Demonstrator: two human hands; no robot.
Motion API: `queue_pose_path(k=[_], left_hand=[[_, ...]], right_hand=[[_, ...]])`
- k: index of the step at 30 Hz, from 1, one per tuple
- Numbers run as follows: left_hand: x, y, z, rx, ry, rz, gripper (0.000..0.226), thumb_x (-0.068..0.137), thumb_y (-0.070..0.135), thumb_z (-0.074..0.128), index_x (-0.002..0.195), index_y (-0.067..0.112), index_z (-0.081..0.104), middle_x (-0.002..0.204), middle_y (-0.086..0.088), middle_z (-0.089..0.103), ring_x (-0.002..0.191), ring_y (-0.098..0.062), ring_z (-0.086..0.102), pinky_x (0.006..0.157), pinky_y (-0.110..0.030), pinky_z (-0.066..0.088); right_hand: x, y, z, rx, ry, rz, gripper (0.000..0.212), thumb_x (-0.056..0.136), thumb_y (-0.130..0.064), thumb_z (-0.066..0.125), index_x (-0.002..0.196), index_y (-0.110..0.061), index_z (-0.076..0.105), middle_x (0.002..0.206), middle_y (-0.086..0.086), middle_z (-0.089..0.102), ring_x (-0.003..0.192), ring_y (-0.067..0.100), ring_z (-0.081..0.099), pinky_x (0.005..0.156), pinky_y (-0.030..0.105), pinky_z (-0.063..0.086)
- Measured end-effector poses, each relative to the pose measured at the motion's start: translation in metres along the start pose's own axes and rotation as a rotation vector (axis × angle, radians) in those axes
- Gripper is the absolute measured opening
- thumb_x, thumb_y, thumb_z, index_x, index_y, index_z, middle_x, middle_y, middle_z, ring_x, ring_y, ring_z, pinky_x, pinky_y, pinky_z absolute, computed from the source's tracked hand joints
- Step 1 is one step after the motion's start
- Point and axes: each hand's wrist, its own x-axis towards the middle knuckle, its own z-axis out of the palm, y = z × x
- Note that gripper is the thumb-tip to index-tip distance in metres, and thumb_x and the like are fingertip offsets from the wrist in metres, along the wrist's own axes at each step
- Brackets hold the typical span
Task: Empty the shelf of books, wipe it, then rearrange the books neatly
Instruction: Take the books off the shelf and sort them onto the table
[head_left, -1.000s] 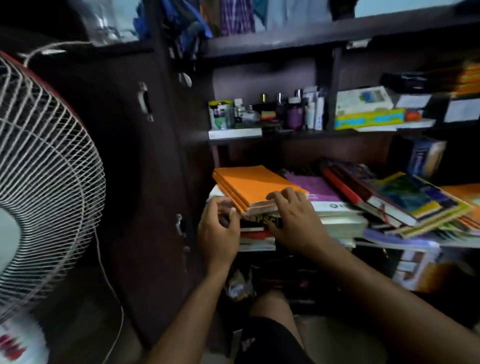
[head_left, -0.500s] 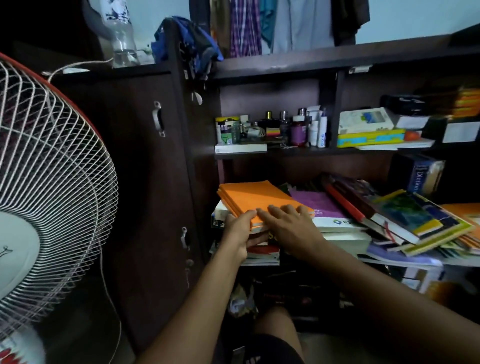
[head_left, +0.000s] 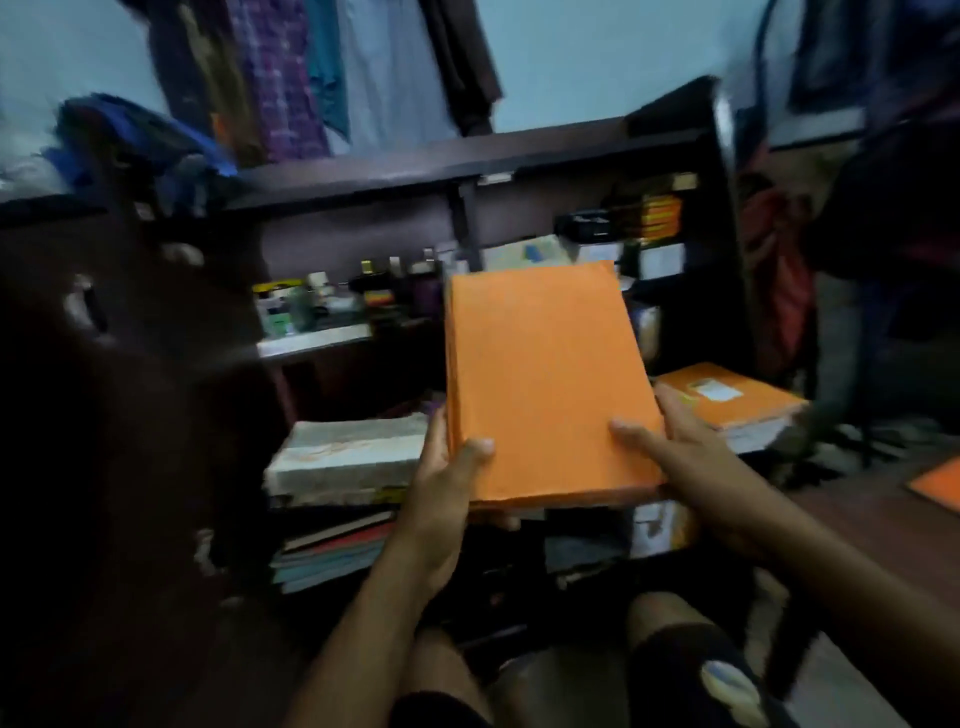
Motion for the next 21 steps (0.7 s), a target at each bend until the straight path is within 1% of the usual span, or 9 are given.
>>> queue_pose_path(k=[2, 4, 7, 10, 12, 14, 17, 19, 21], left_hand=[[0.006, -0.033, 0.050, 0.043, -0.137, -0.079, 0.057, 0.096, 0.021, 0.062, 0.140, 0.050, 0.039, 0.108, 0.009, 0.072, 0.075, -0.018, 0.071, 0.041, -0.032, 0.051], [0.004, -0.073, 0.108, 0.088, -0.263, -0.185, 0.057, 0.101, 0.011, 0.054, 0.138, 0.050, 0.035, 0.105, 0.007, 0.071, 0.064, -0.010, 0.067, 0.038, -0.027, 0.047], [0.000, -0.123, 0.172, 0.139, -0.435, -0.309, 0.046, 0.102, 0.004, 0.050, 0.135, 0.037, 0.046, 0.100, 0.005, 0.072, 0.055, -0.005, 0.064, 0.038, -0.020, 0.045], [0.009, -0.157, 0.225, 0.252, -0.578, -0.387, 0.056, 0.102, 0.015, 0.054, 0.153, 0.032, 0.036, 0.121, -0.006, 0.066, 0.054, -0.012, 0.062, 0.036, -0.024, 0.041], [0.023, -0.170, 0.260, 0.295, -0.656, -0.379, 0.061, 0.101, 0.017, 0.056, 0.156, 0.031, 0.033, 0.127, -0.008, 0.062, 0.057, -0.012, 0.062, 0.037, -0.026, 0.042], [0.042, -0.172, 0.284, 0.366, -0.714, -0.331, 0.060, 0.100, 0.019, 0.058, 0.154, 0.031, 0.035, 0.121, -0.007, 0.063, 0.062, -0.014, 0.063, 0.041, -0.029, 0.046], [0.067, -0.178, 0.316, 0.640, -0.761, -0.260, 0.047, 0.095, 0.023, 0.064, 0.141, 0.022, 0.054, 0.121, -0.001, 0.062, 0.071, -0.018, 0.064, 0.051, -0.035, 0.055], [0.072, -0.191, 0.328, 0.911, -0.817, -0.215, 0.041, 0.092, 0.030, 0.069, 0.130, 0.018, 0.058, 0.130, -0.004, 0.055, 0.092, -0.020, 0.061, 0.067, -0.032, 0.056], [0.070, -0.213, 0.333, 1.195, -0.822, -0.149, 0.069, 0.088, 0.053, 0.069, 0.143, 0.016, 0.050, 0.149, -0.009, 0.043, 0.126, -0.025, 0.048, 0.095, -0.030, 0.047]], right_hand=[[-0.038, 0.037, -0.045, -0.086, 0.141, 0.042, 0.043, 0.099, -0.033, 0.060, 0.137, -0.033, 0.042, 0.124, -0.013, 0.061, 0.098, -0.004, 0.065, 0.072, 0.018, 0.055], [-0.083, 0.079, -0.088, -0.156, 0.282, 0.181, 0.038, 0.100, -0.033, 0.059, 0.134, -0.031, 0.044, 0.117, -0.008, 0.063, 0.096, 0.008, 0.066, 0.070, 0.027, 0.056], [-0.135, 0.117, -0.131, -0.221, 0.434, 0.346, 0.031, 0.100, -0.033, 0.059, 0.125, -0.020, 0.045, 0.098, 0.001, 0.060, 0.071, 0.014, 0.060, 0.055, 0.035, 0.049], [-0.167, 0.132, -0.164, -0.246, 0.547, 0.484, 0.034, 0.098, -0.042, 0.060, 0.121, -0.024, 0.043, 0.103, -0.003, 0.061, 0.078, 0.014, 0.060, 0.057, 0.027, 0.044], [-0.174, 0.140, -0.188, -0.214, 0.644, 0.508, 0.033, 0.097, -0.039, 0.062, 0.117, -0.021, 0.043, 0.102, -0.006, 0.061, 0.084, 0.012, 0.061, 0.058, 0.027, 0.044], [-0.165, 0.150, -0.206, -0.152, 0.725, 0.516, 0.034, 0.095, -0.033, 0.067, 0.115, -0.016, 0.045, 0.101, -0.004, 0.062, 0.086, 0.010, 0.061, 0.059, 0.025, 0.045], [-0.147, 0.179, -0.226, 0.086, 0.793, 0.578, 0.044, 0.089, -0.023, 0.076, 0.121, -0.006, 0.051, 0.107, 0.010, 0.067, 0.093, 0.024, 0.068, 0.066, 0.032, 0.056], [-0.138, 0.192, -0.228, 0.146, 0.769, 0.622, 0.042, 0.088, -0.015, 0.076, 0.122, 0.001, 0.055, 0.107, 0.016, 0.069, 0.088, 0.027, 0.070, 0.060, 0.031, 0.056], [-0.135, 0.194, -0.225, 0.145, 0.763, 0.612, 0.037, 0.090, -0.009, 0.073, 0.120, -0.001, 0.052, 0.108, 0.017, 0.067, 0.087, 0.027, 0.069, 0.054, 0.028, 0.054]])
